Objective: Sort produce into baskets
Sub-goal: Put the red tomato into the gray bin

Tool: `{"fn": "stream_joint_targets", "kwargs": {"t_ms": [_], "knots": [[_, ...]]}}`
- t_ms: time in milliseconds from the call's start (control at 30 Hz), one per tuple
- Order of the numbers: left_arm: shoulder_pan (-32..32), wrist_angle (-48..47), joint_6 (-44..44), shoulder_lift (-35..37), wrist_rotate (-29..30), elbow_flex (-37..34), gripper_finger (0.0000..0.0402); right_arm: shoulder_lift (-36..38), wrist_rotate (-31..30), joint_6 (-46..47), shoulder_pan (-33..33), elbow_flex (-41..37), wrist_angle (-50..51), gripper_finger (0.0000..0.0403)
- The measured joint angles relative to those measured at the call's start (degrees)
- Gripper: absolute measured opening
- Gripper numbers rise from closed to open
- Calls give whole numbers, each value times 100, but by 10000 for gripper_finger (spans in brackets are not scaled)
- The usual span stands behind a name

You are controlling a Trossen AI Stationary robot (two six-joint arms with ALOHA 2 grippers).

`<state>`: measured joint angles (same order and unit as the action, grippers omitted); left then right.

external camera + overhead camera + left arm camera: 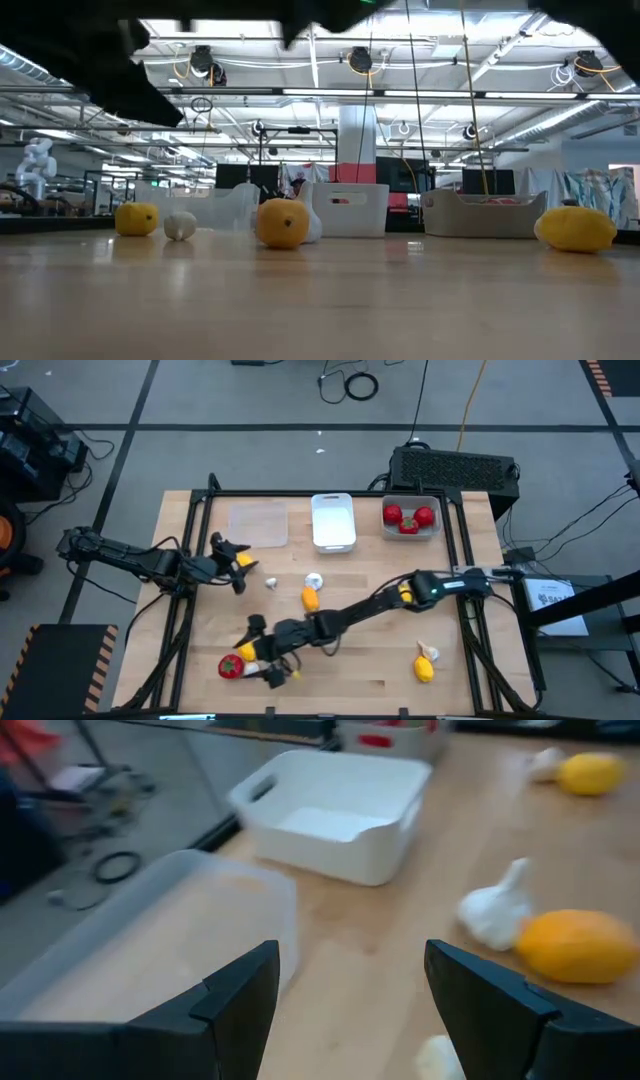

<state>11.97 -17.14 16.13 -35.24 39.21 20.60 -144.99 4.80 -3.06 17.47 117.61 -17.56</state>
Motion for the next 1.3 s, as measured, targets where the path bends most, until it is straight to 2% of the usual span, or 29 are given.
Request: {"fn": "stream_joint_targets", "kwargs": {"t_ms": [133,233,700,1300], "knots": [[0,-196,47,1,158,-2,256,-712,3,-14,-53,1185,781,356],[0,-208,48,2,158,-2,256,-1127,4,68,-80,1732,939,356],[4,-159,-18,0,463,-2,256,-1544,246,534,-163,1599,-23,356],[-63,-84,-340,0,836,-2,256,-1617,-36,376,-131,1595,168,356]]}}
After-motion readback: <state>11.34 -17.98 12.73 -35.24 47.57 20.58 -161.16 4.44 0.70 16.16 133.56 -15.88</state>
